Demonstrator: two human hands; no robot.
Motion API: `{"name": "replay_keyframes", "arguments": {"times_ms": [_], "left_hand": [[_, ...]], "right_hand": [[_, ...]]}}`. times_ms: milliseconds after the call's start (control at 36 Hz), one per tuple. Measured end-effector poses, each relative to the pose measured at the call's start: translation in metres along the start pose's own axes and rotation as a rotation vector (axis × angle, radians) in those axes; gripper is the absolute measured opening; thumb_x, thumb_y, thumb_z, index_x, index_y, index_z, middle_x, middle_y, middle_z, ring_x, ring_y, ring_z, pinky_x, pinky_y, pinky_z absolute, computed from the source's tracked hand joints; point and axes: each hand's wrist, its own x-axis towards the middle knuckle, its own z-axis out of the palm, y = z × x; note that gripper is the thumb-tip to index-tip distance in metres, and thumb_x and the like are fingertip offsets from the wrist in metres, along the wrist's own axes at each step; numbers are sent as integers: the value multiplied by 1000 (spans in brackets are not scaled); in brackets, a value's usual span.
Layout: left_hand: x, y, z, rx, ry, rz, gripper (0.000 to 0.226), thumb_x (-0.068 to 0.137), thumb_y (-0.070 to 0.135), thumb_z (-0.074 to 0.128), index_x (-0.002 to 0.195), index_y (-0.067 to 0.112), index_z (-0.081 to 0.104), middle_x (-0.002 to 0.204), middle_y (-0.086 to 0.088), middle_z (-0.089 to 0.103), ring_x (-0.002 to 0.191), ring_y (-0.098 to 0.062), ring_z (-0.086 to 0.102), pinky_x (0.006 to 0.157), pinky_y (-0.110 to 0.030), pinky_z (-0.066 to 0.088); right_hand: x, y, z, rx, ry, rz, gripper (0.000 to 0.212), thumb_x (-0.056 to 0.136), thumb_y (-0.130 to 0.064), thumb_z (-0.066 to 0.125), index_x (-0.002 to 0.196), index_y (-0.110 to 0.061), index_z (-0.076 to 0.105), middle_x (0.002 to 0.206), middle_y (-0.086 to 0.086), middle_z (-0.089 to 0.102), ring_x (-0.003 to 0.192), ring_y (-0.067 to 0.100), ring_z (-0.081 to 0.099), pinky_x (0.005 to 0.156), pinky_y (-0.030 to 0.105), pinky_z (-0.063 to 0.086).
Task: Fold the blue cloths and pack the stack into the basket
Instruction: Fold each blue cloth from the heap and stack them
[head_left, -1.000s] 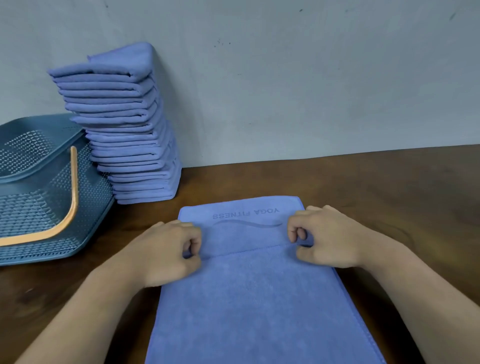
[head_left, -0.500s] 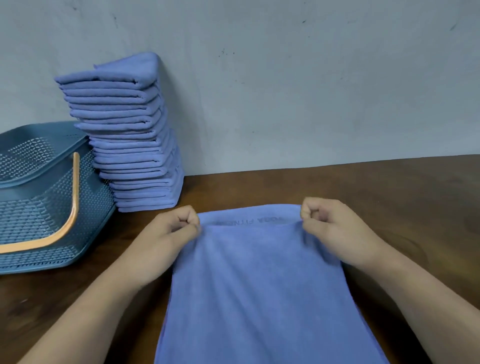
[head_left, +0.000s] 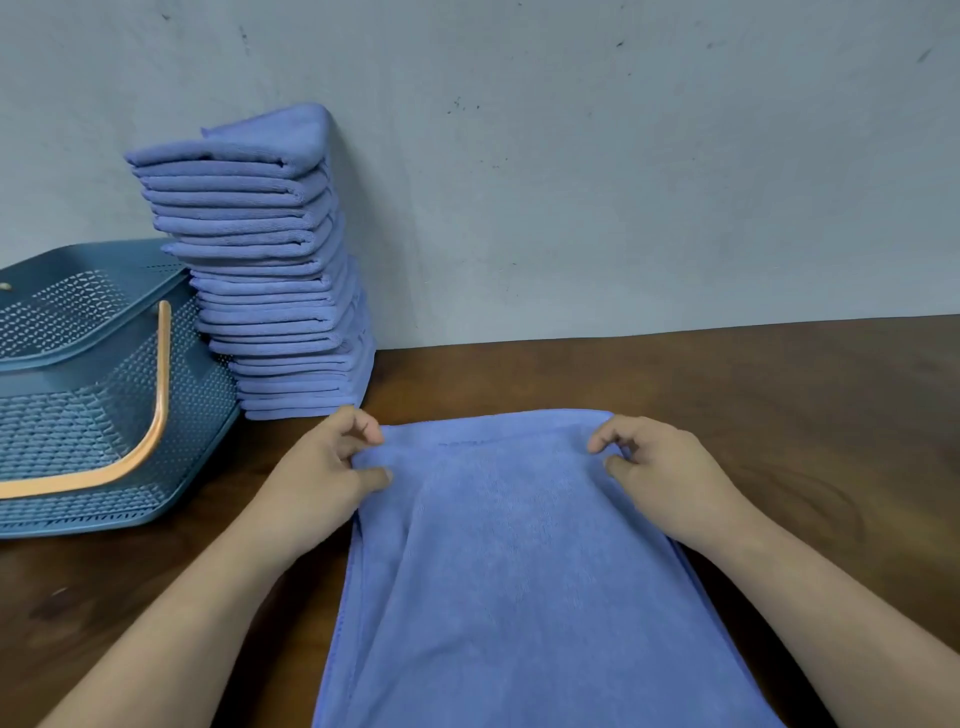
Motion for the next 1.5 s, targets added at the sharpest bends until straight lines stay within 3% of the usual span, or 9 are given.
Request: {"name": "replay_keyframes", "arguments": {"times_ms": [250, 389, 500, 667, 778, 889, 1000, 1333, 1500], "left_hand": [[5, 4, 15, -6, 241, 102, 21, 103, 13, 64, 97, 30, 75, 82, 24, 72, 75, -3, 65, 74, -28, 48], [9, -12, 9, 109, 123, 15, 22, 98, 19, 68, 93, 37, 80, 93, 12, 78, 92, -26, 73, 84, -41, 57], [7, -13, 11, 222, 117, 46, 26, 94, 13, 71, 87, 38, 79, 98, 10, 72, 77, -4, 64, 69, -19, 46], [4, -9, 13, 246, 174, 124, 31, 95, 7, 71, 85, 36, 78, 96, 13, 68, 79, -2, 61, 65, -8, 44], [4, -1, 17, 98, 246, 192, 36, 96, 3, 68, 83, 34, 80, 97, 16, 72, 81, -9, 65, 67, -12, 47], [11, -2, 21, 171, 349, 226, 32, 102, 7, 62, 113, 32, 77, 118, 25, 68, 100, -2, 64, 94, -16, 49], [19, -20, 27, 469, 116, 141, 45, 107, 30, 55, 152, 26, 54, 152, 7, 52, 140, -19, 44, 115, -26, 31], [-1, -18, 23, 563, 44, 131, 40, 107, 38, 52, 146, 29, 50, 147, 13, 50, 134, -12, 45, 115, -31, 39], [-1, -13, 20, 491, 115, 134, 21, 96, 24, 59, 111, 38, 54, 108, 25, 55, 106, -8, 49, 99, -38, 46]], "right_hand": [[-4, -8, 2, -141, -25, 12, 48, 102, -9, 51, 142, -31, 63, 117, -25, 61, 97, 2, 60, 74, 9, 39], [-4, -9, 1, -162, -46, 18, 51, 102, -9, 50, 147, -31, 60, 150, -18, 56, 128, 6, 57, 92, 19, 39], [1, -5, 4, -34, 39, -31, 53, 98, -2, 51, 142, -28, 64, 126, -26, 63, 94, -11, 58, 78, 4, 40], [12, 5, 10, -386, 34, -61, 53, 105, -32, 46, 158, -33, 44, 160, -18, 43, 147, 11, 31, 118, 39, 32], [11, 6, 13, -547, -52, 10, 54, 110, -45, 32, 163, -36, 32, 166, -19, 33, 155, 10, 23, 123, 38, 21], [11, 4, 15, -576, -45, 11, 54, 110, -46, 28, 164, -38, 31, 168, -19, 30, 156, 10, 22, 124, 36, 20], [11, 6, 16, -587, -52, 6, 55, 110, -46, 27, 164, -37, 29, 169, -19, 29, 156, 10, 21, 125, 36, 20], [-5, 8, 10, -708, -140, -13, 62, 108, -57, 17, 168, -38, 12, 173, -23, 12, 161, 16, 11, 128, 39, 19], [-1, 7, 6, -546, -55, -23, 54, 104, -53, 42, 157, -38, 41, 160, -22, 40, 150, 10, 32, 119, 38, 34]]}}
